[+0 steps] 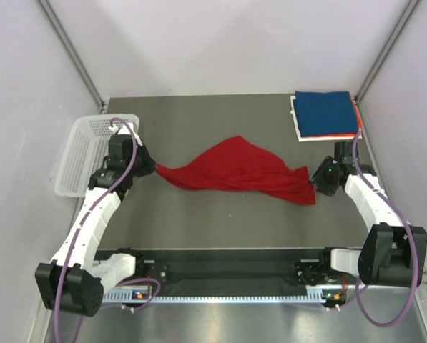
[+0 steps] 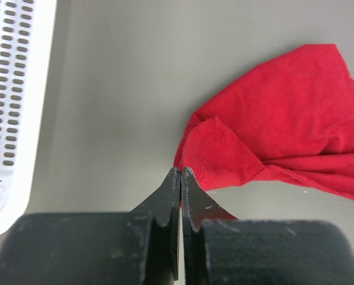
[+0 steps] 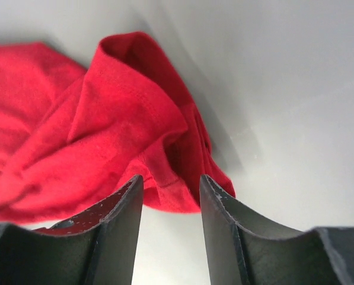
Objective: Fold and stack the t-shirts
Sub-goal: Flatten the tshirt out
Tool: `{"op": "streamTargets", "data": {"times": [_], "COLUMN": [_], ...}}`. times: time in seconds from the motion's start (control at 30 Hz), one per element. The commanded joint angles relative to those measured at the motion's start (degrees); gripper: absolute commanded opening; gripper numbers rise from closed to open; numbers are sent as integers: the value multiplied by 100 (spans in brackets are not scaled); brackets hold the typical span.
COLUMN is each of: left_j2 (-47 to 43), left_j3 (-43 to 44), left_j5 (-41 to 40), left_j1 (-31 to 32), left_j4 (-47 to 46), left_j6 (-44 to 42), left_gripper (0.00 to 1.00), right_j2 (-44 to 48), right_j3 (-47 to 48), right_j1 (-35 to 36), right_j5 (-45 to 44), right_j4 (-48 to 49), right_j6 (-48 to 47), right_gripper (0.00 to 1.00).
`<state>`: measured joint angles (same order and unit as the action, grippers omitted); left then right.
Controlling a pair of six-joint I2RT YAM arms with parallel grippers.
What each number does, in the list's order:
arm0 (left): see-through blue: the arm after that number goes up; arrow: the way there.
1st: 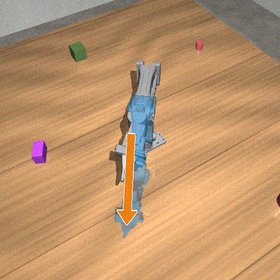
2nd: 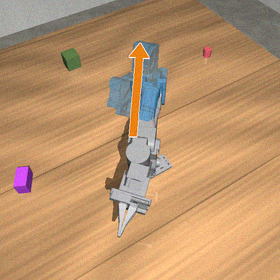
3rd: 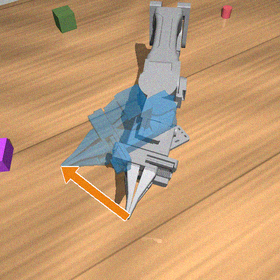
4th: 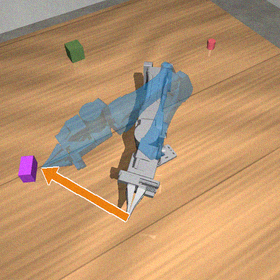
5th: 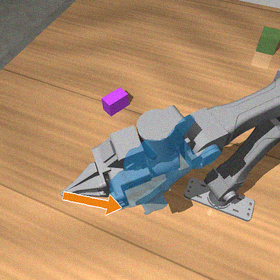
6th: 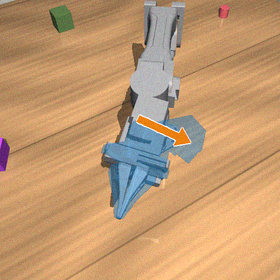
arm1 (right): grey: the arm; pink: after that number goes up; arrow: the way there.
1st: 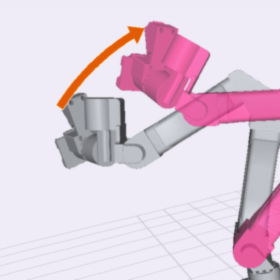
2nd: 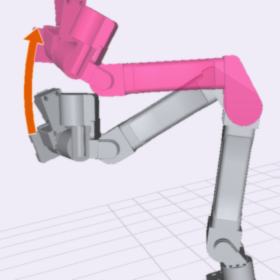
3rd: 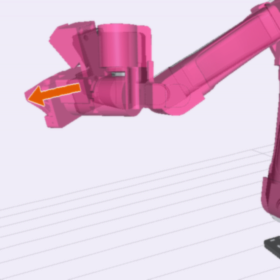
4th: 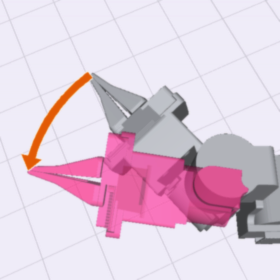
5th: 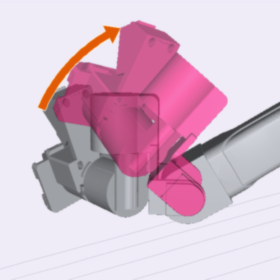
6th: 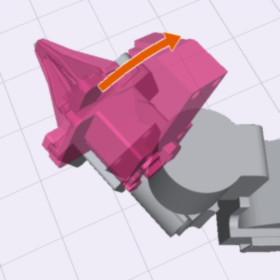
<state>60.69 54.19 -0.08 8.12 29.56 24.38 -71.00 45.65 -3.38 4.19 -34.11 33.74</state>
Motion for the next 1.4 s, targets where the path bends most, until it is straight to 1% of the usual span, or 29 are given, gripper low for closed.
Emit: {"op": "streamTargets", "data": {"times": [0.0,0.23,0.3,0.53,0.73,0.83,0.93,1.03,1.13,1.2,1.27,1.37], "left_j2": [-65,-127,-127,-118,-110,-101,-110,-83,-101,-92,-136,-188], "left_j3": [100,30,4,-40,-67,-84,-102,-111,-120,-120,-137,-181], "left_j5": [210,306,324,377,403,403,403,403,412,421,429,447], "left_j1": [-30,-30,-30,-30,-30,-30,-30,-30,-30,-30,-30,-30], "left_j4": [-328,-416,-434,-513,-530,-574,-583,-566,-566,-566,-566,-583], "left_j6": [67,102,111,128,111,111,111,84,84,93,111,137], "left_gripper": [0,0,0,0,0,0,0,0,0,0,0,0], "right_j2": [17,-45,-80,-554,-897,-1047,-1205,-1223,-1022,-977,-1038,-1310], "right_j3": [436,629,647,630,647,656,708,779,918,1094,1384,1692], "right_j1": [56,100,109,188,197,197,197,197,197,197,197,197], "right_j5": [-383,-383,-559,-446,-436,-471,-524,-559,-542,-603,-665,-586], "right_j4": [-691,-1124,-1194,-1107,-1001,-967,-966,-1054,-1282,-1642,-2036,-2222], "right_j6": [966,2118,2312,2936,3165,3262,3184,3008,3033,3104,3244,3288], "right_gripper": [43,43,43,44,43,40,37,37,40,43,44,43]}}
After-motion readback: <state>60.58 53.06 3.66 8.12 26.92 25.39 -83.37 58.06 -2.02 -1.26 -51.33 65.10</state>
